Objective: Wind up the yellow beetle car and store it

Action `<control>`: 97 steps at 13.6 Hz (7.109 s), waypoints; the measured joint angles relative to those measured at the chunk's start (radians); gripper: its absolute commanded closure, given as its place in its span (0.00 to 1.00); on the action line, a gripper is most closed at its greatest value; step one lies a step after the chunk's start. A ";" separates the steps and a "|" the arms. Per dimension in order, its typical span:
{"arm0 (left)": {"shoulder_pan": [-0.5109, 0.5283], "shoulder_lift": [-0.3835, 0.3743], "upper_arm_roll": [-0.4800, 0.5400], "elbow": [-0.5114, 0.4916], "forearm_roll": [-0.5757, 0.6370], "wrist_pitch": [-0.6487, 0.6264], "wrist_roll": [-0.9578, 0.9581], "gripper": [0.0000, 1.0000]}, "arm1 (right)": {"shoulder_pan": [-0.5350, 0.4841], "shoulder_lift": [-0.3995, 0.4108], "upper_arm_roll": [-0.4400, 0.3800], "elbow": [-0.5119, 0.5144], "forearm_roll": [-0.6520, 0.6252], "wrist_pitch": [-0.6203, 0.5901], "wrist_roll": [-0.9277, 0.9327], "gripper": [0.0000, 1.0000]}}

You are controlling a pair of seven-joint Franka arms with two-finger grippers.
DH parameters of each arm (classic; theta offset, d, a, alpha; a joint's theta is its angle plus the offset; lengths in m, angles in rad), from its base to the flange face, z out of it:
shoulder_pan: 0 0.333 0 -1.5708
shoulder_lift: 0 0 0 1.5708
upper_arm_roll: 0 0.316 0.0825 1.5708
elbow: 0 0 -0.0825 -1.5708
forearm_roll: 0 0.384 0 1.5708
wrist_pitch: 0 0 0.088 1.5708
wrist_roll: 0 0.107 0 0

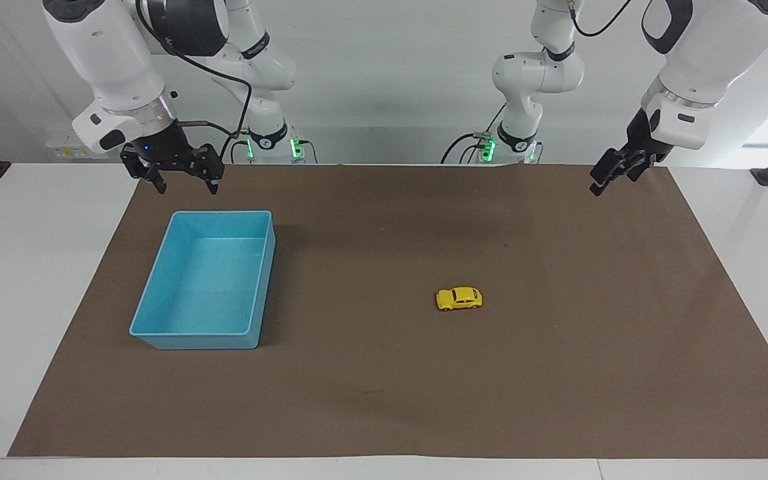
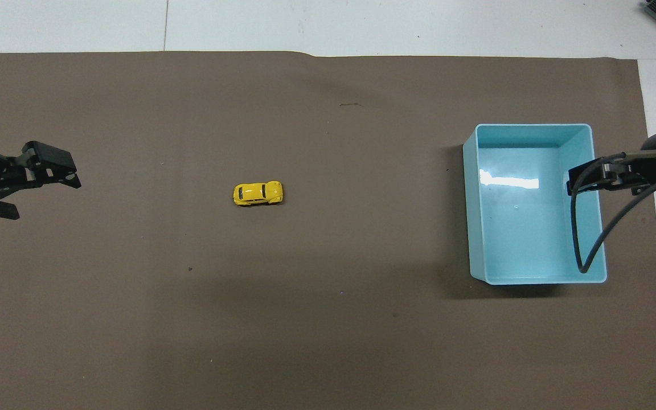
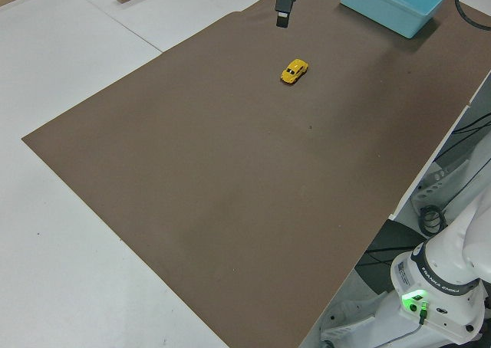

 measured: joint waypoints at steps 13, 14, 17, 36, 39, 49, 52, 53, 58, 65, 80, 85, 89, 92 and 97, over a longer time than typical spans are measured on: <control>-0.189 0.125 -0.008 -0.048 0.004 0.249 -0.915 0.00 | 0.000 0.000 0.000 0.000 0.000 0.000 0.000 0.00; -0.211 0.153 -0.009 -0.048 0.004 0.272 -0.965 0.00 | 0.000 0.000 0.000 0.000 0.000 0.000 0.000 0.00; -0.236 0.213 -0.011 -0.049 0.004 0.314 -1.063 0.00 | 0.000 0.000 0.000 0.000 0.000 0.000 0.000 0.00; -0.360 0.468 -0.010 -0.111 0.039 0.581 -1.616 0.00 | 0.000 0.000 0.000 0.000 0.000 0.000 0.000 0.00; -0.360 0.484 -0.009 -0.111 0.061 0.581 -1.616 0.09 | 0.000 0.000 0.000 0.000 0.000 0.000 0.000 0.00; -0.361 0.486 -0.011 -0.111 0.082 0.580 -1.473 1.00 | 0.000 0.000 0.000 0.000 0.000 0.000 0.000 0.00; -0.361 0.485 -0.010 -0.113 0.082 0.579 -1.458 1.00 | 0.000 0.000 0.000 0.000 0.000 0.000 0.000 0.00; -0.361 0.485 -0.009 -0.113 0.082 0.579 -1.458 1.00 | 0.000 0.000 0.000 0.000 0.000 0.000 0.000 0.00; -0.342 0.470 0.006 -0.134 0.082 0.574 -1.454 1.00 | 0.000 0.000 0.000 0.000 0.000 0.000 0.000 0.00; -0.256 0.435 0.010 -0.188 0.116 0.575 -1.339 1.00 | 0.000 0.000 0.000 0.000 0.000 0.000 0.000 0.00; -0.170 0.433 0.023 -0.198 0.167 0.616 -1.271 0.00 | 0.000 0.000 0.000 0.000 0.000 0.000 0.000 0.00; -0.152 0.400 0.024 -0.170 0.168 0.610 -1.271 0.00 | 0.000 0.000 0.000 0.000 0.000 0.000 0.000 0.00; -0.152 0.382 0.021 -0.145 0.169 0.610 -1.271 0.00 | 0.000 0.000 0.000 0.000 0.000 0.000 0.000 0.00; -0.151 0.372 0.022 -0.087 0.170 0.610 -1.271 0.00 | 0.000 0.000 0.000 0.000 0.000 0.000 0.000 0.00; -0.134 0.369 0.028 0.004 0.216 0.610 -1.270 0.00 | 0.000 0.000 0.000 0.000 0.000 0.000 0.000 0.00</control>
